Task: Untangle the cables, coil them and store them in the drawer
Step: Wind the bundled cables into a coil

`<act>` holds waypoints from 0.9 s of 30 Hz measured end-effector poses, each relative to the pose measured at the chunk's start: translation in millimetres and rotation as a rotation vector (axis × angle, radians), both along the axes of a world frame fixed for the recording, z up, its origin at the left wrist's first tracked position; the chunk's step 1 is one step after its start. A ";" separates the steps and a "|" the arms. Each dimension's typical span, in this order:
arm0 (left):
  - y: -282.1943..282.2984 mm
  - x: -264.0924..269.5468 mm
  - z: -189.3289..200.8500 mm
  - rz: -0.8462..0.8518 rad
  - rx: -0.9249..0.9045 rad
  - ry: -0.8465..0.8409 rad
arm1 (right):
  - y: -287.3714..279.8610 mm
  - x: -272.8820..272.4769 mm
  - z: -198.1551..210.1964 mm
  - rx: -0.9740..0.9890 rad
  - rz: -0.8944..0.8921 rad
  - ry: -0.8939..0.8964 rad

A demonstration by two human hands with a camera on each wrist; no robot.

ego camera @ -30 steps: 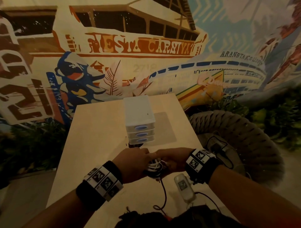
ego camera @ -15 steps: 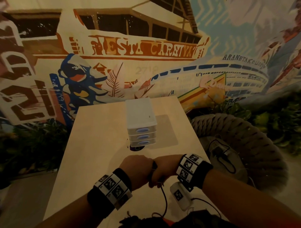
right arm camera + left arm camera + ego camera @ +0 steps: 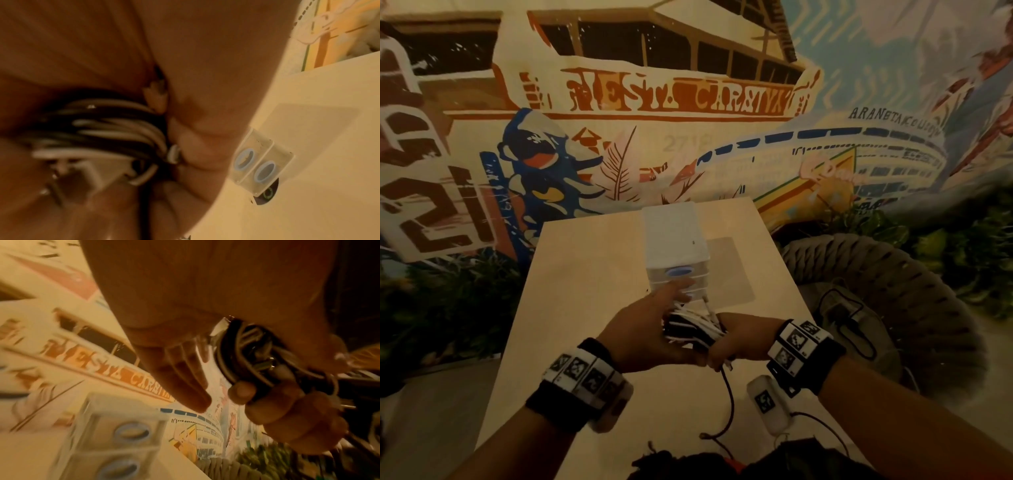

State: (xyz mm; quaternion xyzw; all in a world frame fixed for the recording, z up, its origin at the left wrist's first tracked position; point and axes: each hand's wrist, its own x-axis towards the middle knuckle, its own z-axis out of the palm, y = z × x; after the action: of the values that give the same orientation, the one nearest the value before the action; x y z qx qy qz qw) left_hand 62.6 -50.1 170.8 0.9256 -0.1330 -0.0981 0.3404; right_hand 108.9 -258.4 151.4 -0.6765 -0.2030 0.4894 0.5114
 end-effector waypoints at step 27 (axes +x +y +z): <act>-22.9 -16.2 1.8 -0.009 -0.931 0.078 | 11.8 -2.8 26.8 0.219 0.140 0.333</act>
State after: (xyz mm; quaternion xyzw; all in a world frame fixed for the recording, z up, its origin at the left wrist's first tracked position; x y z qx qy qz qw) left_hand 46.4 -73.1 172.6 0.6694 -0.1540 -0.0642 0.7240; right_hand 106.1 -246.6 178.2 -0.5108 -0.2140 0.6039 0.5733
